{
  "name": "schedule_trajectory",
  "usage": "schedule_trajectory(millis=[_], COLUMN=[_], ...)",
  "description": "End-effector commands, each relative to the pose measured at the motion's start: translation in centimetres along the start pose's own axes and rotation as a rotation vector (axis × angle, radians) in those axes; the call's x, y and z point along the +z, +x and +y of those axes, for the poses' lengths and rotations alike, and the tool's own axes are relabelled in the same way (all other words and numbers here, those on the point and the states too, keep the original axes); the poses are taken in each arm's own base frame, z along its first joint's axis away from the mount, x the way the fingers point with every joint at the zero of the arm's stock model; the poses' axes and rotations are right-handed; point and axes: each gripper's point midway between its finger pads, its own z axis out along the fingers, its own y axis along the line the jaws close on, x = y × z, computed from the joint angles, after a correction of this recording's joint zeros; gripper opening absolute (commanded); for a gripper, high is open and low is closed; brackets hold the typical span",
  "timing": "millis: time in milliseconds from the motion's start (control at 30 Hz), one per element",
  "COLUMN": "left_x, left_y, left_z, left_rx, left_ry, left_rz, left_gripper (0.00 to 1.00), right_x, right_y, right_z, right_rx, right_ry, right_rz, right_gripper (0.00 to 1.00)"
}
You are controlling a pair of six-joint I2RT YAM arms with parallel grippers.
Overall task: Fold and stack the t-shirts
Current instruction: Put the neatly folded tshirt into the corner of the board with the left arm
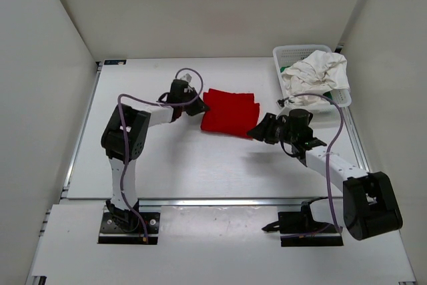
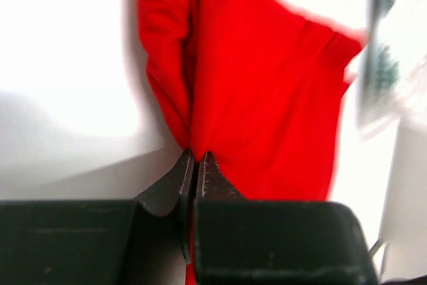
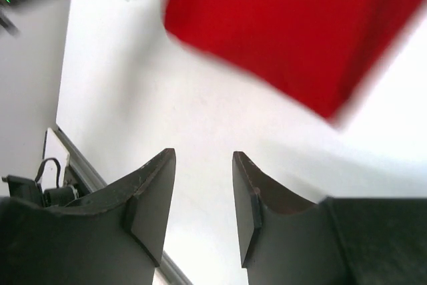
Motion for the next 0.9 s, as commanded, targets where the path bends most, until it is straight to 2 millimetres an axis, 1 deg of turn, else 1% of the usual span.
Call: schedule_trajectory(millis=[0, 33, 67, 100, 133, 167, 200, 233, 267, 300, 333, 367, 467, 500, 533, 567, 600, 633, 667, 700, 733, 767, 800, 833, 867], left_x=[-3.0, -4.8, -6.6, -8.4, -10.4, -12.7, -15.0, -16.3, -18.1, -19.4, -19.9, -20.1, -18.7, -18.5, -18.3, -18.3, -18.7, -18.7, -19.3, -19.2, -19.0, -19.2, -18.8, -17.5, -16.4], left_y=[-11.2, -14.7, -17.1, -19.1, -20.7, -22.5, -23.7, -23.2, -24.2, -23.9, -23.3, -22.9, -20.9, -20.7, -19.9, -19.3, -19.2, -18.3, -17.4, -16.3, -16.0, -15.3, -14.9, -13.3, -11.4], left_z=[0.2, 1.5, 3.8, 7.0, 7.4, 10.4, 13.0, 14.5, 15.8, 16.6, 17.5, 18.0, 18.4, 18.6, 18.9, 18.9, 18.4, 18.2, 17.8, 16.5, 15.0, 13.8, 10.8, 7.8, 4.2], left_rx=[-0.039, -0.058, -0.087, -0.130, -0.145, -0.187, -0.228, -0.274, -0.293, -0.320, -0.342, -0.362, -0.372, -0.378, -0.388, -0.414, -0.411, -0.430, -0.449, -0.433, -0.412, -0.392, -0.333, -0.276, -0.208], left_ry=[0.004, -0.012, -0.041, -0.091, -0.100, -0.136, -0.177, -0.206, -0.213, -0.197, -0.196, -0.203, -0.215, -0.222, -0.224, -0.219, -0.197, -0.173, -0.165, -0.143, -0.119, -0.119, -0.076, -0.036, -0.001], left_rz=[-0.190, -0.261, -0.309, -0.362, -0.417, -0.478, -0.548, -0.576, -0.635, -0.669, -0.679, -0.679, -0.605, -0.598, -0.580, -0.571, -0.576, -0.570, -0.572, -0.562, -0.565, -0.557, -0.542, -0.487, -0.427], left_gripper=[0.02, 0.01, 0.01, 0.01, 0.00, 0.02, 0.09, 0.23, 0.34, 0.79, 0.99, 0.99, 0.98, 0.98, 0.99, 0.98, 0.98, 0.98, 0.99, 0.98, 0.99, 0.99, 0.99, 0.99, 0.99], right_x=[-0.9, -1.0, -1.0, -1.2, -1.2, -1.1, -1.1, -1.0, -1.0, -0.8, -0.9, -0.8, -0.8, -0.7, -0.8, -0.7, -0.7, -0.8, -0.7, -0.8, -0.8, -0.8, -0.8, -0.7, -0.7], right_y=[1.0, 1.0, 1.6, 1.6, 2.0, 2.5, 2.7, 2.8, 2.9, 3.2, 3.3, 4.0, 4.1, 4.7, 4.4, 4.5, 4.4, 4.1, 3.8, 3.3, 2.5, 1.7, 0.1, -1.0, -2.5], right_z=[0.2, 0.0, -0.4, -0.3, -0.6, -0.3, 0.2, -0.1, 0.2, 0.3, 0.4, 0.7, 1.5, 1.7, 2.2, 2.5, 2.7, 3.1, 2.9, 3.1, 3.0, 3.1, 3.1, 2.3, 2.8], right_rx=[0.016, 0.017, 0.025, 0.027, 0.044, 0.042, 0.036, 0.039, 0.027, 0.025, 0.024, 0.024, 0.027, 0.028, 0.019, 0.007, -0.003, -0.009, -0.016, -0.018, -0.018, -0.021, -0.044, -0.060, -0.071], right_ry=[-0.019, -0.015, -0.009, -0.016, -0.016, -0.034, -0.054, -0.048, -0.055, -0.056, -0.063, -0.074, -0.094, -0.099, -0.108, -0.112, -0.110, -0.116, -0.109, -0.115, -0.106, -0.095, -0.074, -0.026, -0.006], right_rz=[-0.003, -0.006, 0.008, 0.009, 0.018, 0.037, 0.052, 0.057, 0.064, 0.079, 0.080, 0.097, 0.094, 0.110, 0.102, 0.100, 0.096, 0.084, 0.074, 0.068, 0.046, 0.031, -0.006, -0.030, -0.040], right_gripper=[0.38, 0.38, 0.38, 0.38, 0.38, 0.38, 0.38, 0.38, 0.38, 0.37, 0.38, 0.38, 0.38, 0.38, 0.38, 0.38, 0.38, 0.38, 0.38, 0.34, 0.32, 0.28, 0.19, 0.11, 0.08])
